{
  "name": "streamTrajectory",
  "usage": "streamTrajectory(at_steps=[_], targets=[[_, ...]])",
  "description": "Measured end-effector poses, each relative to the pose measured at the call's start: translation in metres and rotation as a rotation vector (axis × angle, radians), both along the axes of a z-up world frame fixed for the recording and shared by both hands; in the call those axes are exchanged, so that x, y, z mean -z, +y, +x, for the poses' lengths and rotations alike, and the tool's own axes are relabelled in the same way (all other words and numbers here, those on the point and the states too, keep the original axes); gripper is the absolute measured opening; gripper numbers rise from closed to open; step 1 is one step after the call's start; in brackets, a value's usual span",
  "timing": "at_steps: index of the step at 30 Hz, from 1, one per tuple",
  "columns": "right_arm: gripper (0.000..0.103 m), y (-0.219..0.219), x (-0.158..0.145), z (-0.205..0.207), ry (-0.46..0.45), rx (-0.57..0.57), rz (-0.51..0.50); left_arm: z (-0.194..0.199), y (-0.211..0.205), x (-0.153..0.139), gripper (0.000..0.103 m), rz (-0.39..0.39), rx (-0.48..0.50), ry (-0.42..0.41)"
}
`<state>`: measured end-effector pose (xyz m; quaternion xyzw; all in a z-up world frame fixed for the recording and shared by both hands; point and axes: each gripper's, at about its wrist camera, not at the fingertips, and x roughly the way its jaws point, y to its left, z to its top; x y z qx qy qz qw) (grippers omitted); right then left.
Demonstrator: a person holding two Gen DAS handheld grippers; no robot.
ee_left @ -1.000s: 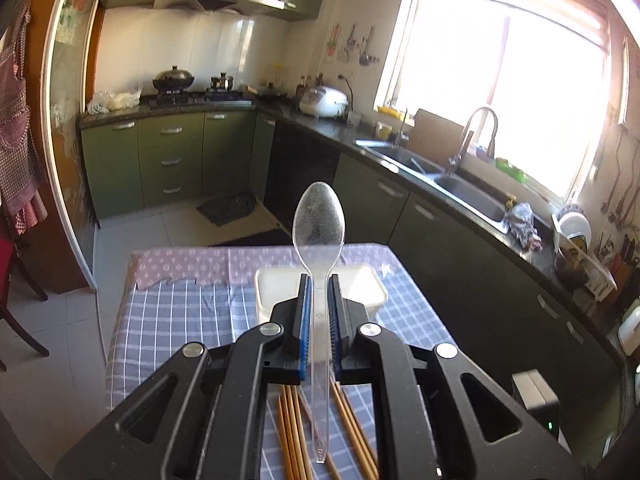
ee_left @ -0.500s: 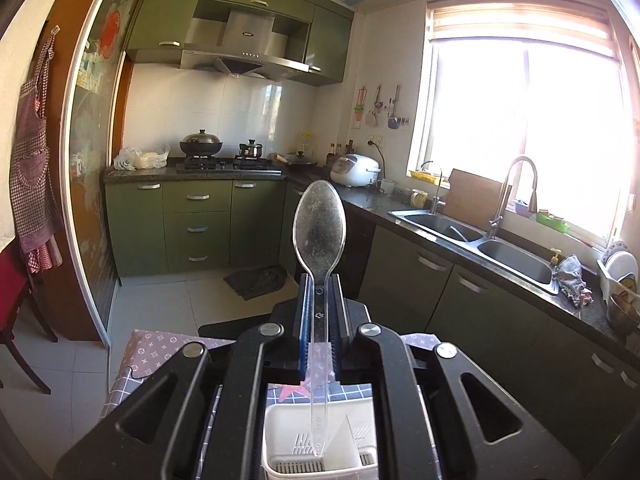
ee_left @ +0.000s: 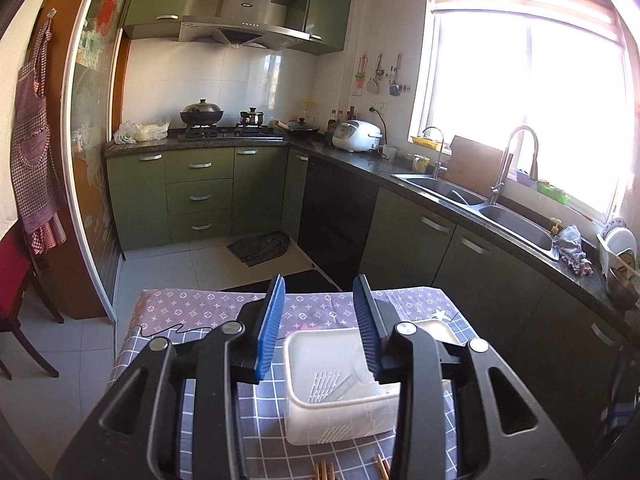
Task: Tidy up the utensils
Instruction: 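Carry the spoon and fork over the white holder and release both into it, then lower the left gripper onto a red-tipped chopstick and close on it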
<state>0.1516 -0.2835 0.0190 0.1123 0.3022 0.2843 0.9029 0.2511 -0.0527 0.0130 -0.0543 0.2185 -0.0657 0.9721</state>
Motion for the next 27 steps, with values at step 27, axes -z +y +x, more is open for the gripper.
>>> streamTrajectory(at_steps=[27], targets=[[0.016, 0.066, 0.053, 0.128, -0.130, 0.203, -0.262, -0.114, 0.054, 0.030, 0.047, 0.007, 0.048, 0.240]])
